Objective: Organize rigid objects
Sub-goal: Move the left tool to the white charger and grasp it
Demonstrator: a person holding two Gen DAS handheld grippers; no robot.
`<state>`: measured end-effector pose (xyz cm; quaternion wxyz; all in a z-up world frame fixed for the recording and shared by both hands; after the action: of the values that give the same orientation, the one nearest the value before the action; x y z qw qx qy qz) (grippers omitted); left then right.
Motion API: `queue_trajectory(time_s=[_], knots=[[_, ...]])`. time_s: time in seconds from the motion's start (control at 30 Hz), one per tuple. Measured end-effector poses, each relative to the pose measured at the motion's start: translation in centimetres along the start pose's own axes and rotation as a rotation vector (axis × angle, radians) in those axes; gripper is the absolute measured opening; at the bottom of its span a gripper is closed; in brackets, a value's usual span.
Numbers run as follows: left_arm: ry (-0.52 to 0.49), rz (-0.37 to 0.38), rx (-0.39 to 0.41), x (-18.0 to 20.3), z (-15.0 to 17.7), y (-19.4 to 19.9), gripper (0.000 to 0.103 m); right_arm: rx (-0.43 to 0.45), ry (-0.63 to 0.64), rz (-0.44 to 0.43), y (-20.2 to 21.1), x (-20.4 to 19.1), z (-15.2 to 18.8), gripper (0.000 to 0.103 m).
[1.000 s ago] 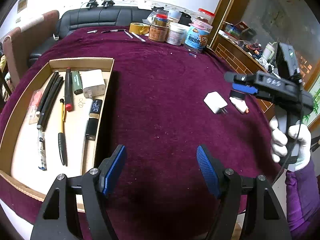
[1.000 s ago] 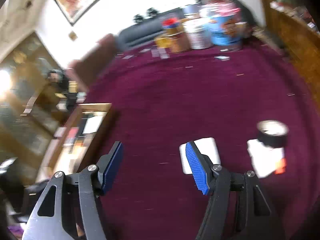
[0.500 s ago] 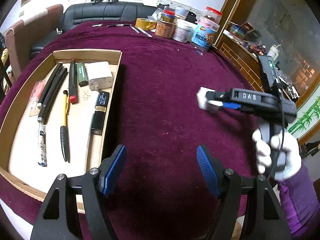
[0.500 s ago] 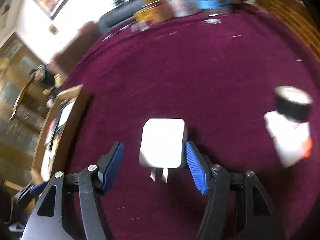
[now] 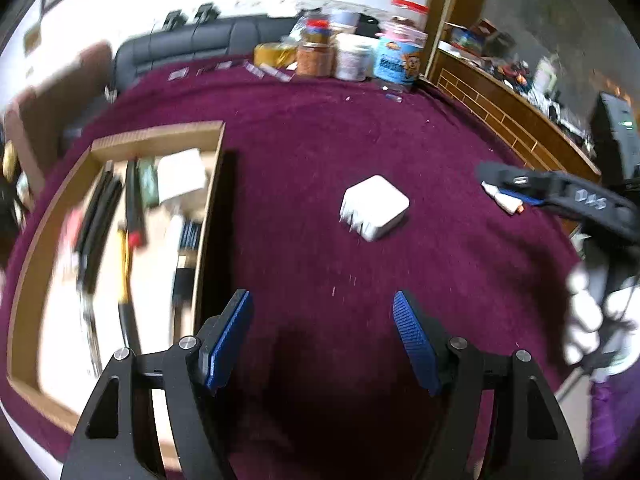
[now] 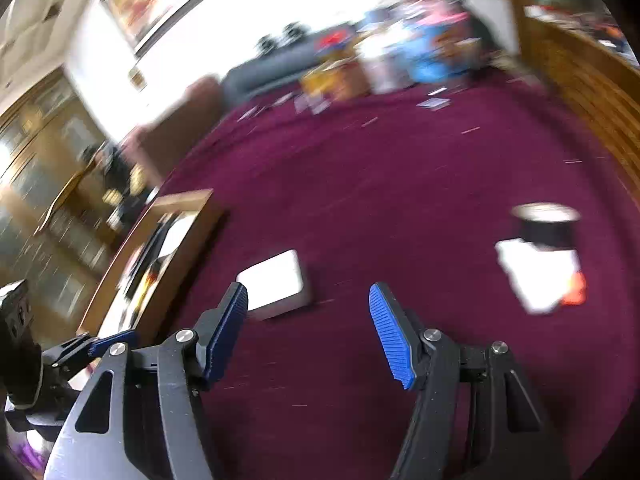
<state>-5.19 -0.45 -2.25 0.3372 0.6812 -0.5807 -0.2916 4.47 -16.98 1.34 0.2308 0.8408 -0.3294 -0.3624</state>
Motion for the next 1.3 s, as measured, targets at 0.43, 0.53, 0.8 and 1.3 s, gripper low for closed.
queue_trajectory(time_s=[0.43,0.53,0.8,1.3], knots=[[-0.139,-0.002,-0.014,3.6,-4.3,-5.2,0.067,0.18,-0.288,0.175,4.2,13.7,-0.3,0.063],[-0.185,-0.014,-0.012,4.3,-4.7,-6.1,0.067,0.22,-0.275,0.158,5.0,13.7,-0.8,0.063],[-0.305,-0.038,-0.018,7.2,-6.2,-10.1,0.066,0.224,-0.281,0.114,4.8,13.1,-0.5,0.063],[-0.135,-0.008,-0.012,6.4,-4.3,-6.6,0.046,0.246,-0.264,0.145,5.1,13.0,-0.5,0.063]])
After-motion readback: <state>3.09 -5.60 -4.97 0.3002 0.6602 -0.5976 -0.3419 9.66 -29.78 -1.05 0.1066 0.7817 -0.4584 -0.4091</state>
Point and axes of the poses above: each gripper's, at about its wrist camera, not at the fingertips, and y roughly against the way its jaws point, x to its right, z to its underside, the point moved 10 cm from there along -y, roughly the way its jaws point, and after that the axes turned 8 degrees about -z, right-handed, at the moved point
